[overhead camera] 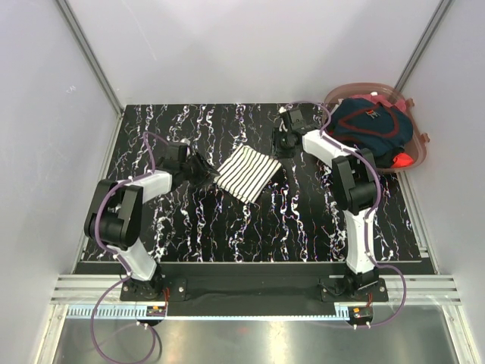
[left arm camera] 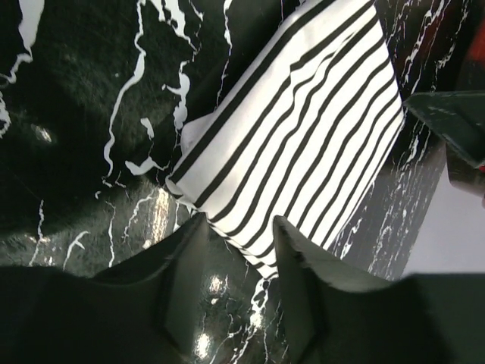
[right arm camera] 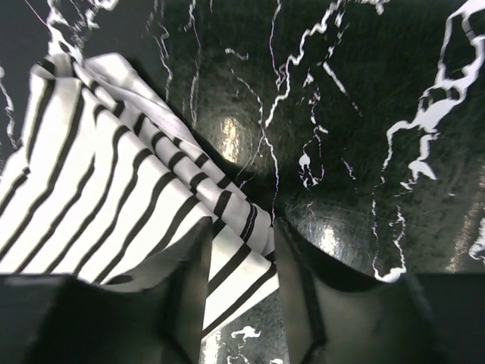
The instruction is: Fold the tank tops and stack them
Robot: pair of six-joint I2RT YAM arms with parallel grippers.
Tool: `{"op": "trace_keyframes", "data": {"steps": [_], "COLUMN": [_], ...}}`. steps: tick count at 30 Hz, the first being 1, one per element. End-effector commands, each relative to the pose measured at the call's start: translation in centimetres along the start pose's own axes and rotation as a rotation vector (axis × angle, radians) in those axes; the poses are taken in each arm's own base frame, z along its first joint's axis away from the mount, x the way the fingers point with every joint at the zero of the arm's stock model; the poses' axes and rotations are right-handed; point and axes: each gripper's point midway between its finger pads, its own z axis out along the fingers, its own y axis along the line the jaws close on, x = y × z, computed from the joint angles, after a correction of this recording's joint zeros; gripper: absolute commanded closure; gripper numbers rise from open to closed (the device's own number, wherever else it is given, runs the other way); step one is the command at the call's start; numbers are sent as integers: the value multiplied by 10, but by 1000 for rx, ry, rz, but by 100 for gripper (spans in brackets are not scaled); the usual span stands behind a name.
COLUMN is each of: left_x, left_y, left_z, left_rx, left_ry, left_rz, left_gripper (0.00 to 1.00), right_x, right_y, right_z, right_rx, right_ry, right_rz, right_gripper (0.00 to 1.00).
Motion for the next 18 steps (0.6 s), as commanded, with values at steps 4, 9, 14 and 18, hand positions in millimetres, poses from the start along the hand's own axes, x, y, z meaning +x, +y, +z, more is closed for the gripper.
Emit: {"op": "trace_keyframes", "data": {"steps": [4, 9, 14, 18], "left_x": [-29, -32, -33, -35], "left_y": [-12, -15, -10, -7], "left_z": [-7, -22, -35, -40], "left_rx": [-12, -19, -57, -86], "left_ry": [-93, -118, -141, -151], "left_rz": [71, 101, 146, 178], "left_gripper": [61, 63, 64, 64], "right_x": [37, 52, 100, 99], "right_y": [8, 32, 52, 49], "right_z": [-2, -43, -78, -85], "right_rx": [-57, -78, -87, -76], "right_ry": [79, 16, 28, 10], "right_rz": [40, 47, -4, -6], "right_gripper": [74, 92, 83, 45]}}
